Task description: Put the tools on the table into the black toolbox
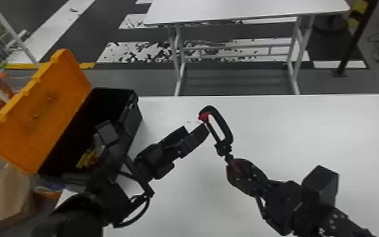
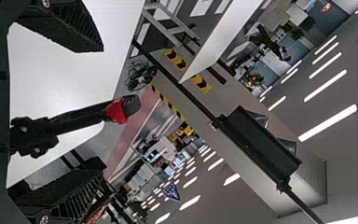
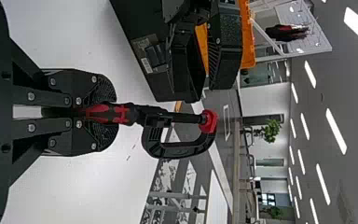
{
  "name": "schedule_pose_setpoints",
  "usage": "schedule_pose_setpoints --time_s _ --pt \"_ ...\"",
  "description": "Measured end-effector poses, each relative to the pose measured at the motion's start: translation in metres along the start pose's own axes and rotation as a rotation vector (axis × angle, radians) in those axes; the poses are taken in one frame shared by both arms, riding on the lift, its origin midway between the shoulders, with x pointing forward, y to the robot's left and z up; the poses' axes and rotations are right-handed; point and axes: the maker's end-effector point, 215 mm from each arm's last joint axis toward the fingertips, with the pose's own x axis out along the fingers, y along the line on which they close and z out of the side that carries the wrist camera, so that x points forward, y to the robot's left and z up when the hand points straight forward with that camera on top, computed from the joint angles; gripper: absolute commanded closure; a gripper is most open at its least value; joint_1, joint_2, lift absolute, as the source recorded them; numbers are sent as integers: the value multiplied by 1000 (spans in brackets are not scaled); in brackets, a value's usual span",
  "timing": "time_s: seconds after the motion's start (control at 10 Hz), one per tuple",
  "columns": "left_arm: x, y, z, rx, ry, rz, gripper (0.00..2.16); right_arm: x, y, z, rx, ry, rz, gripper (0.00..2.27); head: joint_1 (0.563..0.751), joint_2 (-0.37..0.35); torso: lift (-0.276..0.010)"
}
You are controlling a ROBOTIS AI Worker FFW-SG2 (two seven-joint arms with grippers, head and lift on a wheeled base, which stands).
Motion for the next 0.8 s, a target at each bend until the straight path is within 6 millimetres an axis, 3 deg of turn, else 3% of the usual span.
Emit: schedule_pose_setpoints --time_s 0.8 --pt "25 -12 -12 24 34 -8 130 13 26 4 -7 0 58 2243 695 179 -75"
